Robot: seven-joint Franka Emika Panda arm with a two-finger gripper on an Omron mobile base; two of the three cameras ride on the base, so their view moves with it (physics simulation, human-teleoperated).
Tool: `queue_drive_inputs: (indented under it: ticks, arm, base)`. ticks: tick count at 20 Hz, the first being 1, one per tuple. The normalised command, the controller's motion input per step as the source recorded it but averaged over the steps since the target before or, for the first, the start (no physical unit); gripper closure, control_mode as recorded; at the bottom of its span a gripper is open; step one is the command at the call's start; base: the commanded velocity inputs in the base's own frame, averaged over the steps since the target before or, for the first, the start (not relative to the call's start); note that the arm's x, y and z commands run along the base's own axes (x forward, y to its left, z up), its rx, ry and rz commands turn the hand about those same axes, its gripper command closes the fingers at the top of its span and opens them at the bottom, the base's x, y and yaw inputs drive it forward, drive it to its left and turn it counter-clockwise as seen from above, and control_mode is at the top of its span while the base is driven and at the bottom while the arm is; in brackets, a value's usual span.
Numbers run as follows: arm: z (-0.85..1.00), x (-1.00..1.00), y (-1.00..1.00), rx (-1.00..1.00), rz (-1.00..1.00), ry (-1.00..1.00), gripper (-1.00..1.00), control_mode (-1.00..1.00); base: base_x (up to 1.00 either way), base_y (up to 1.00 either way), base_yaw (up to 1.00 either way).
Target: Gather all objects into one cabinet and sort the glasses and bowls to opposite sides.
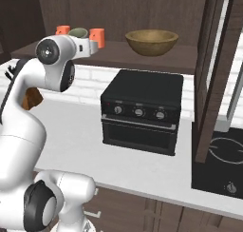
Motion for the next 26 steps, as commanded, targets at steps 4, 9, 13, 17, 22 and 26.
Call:
queue_drive_inputs:
  ticks: [4, 9, 13, 17, 22, 26]
  arm:
    - [0.02, 0.09, 0.24, 0.00, 0.00, 0.00, 1.00, -1.00]
    - [0.12, 0.29, 0.31, 0.00, 0.00, 0.00, 1.00, -1.00]
    - [0.11, 0.29, 0.22, 0.00, 0.00, 0.00, 1.00, -1.00]
    - [0.00, 0.18, 0.12, 0.00, 0.00, 0.00, 1.00, -1.00]
    - [0.00, 0.03, 0.09, 0.00, 0.00, 0.01, 1.00, -1.00]
    - [-0.01, 0.00, 0.13, 0.00, 0.00, 0.04, 1.00, -1.00]
  base:
    - [0.00, 0.00, 0.00]
    - [0.00, 0.00, 0.00]
    - [0.00, 0.00, 0.00]
    - [0.00, 0.00, 0.00]
    - [0.00, 0.00, 0.00]
    - [0.00, 0.00, 0.00]
